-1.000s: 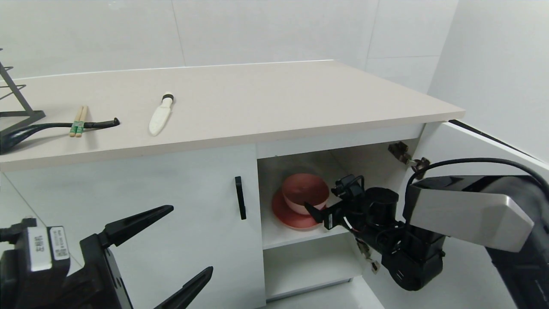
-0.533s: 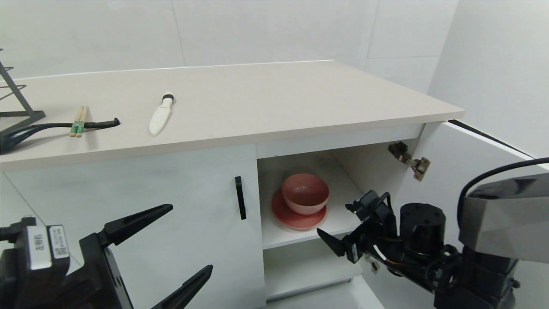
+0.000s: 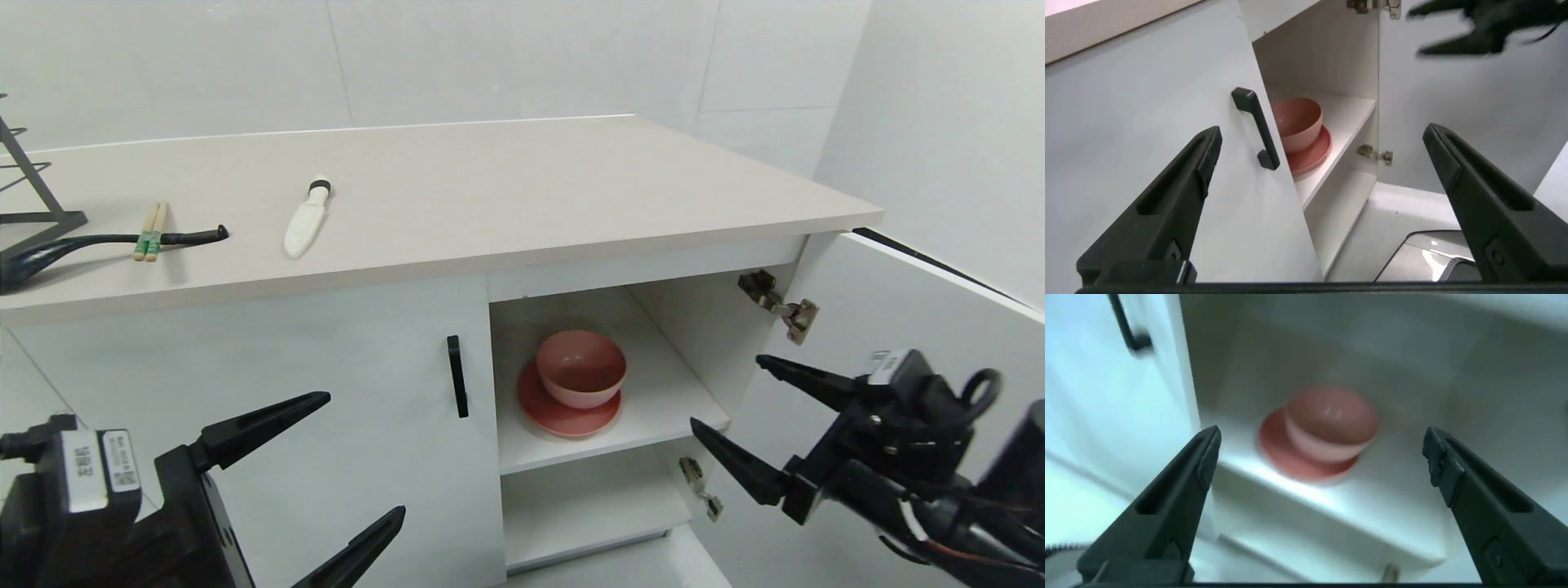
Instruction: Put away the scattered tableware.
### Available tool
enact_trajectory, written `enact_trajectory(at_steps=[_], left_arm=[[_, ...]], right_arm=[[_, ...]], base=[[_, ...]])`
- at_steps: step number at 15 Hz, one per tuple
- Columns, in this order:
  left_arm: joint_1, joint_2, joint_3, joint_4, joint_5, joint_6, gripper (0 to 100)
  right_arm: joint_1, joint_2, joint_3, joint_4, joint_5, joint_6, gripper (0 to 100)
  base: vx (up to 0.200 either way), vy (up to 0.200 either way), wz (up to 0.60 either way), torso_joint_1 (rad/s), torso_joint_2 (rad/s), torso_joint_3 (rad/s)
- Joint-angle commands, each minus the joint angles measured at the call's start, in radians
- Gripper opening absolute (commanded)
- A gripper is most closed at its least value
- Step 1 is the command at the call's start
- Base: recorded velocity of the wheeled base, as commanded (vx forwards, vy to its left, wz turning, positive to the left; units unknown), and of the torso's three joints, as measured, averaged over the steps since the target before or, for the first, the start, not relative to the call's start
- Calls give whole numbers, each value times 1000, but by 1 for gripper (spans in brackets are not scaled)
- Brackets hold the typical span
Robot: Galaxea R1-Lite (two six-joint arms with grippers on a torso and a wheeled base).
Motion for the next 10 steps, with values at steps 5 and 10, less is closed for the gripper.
enact_trajectory(at_steps=[5, 10], left_arm=[[49, -103, 0, 136, 6, -11, 100], [252, -570, -5, 515, 4, -32, 100]], right_arm=[[-209, -583, 42, 345, -8, -77, 100], [-400, -1032, 42, 694, -7, -5, 100]], base=[[0, 0, 0, 0, 0, 0], [0, 0, 0, 0, 0, 0]])
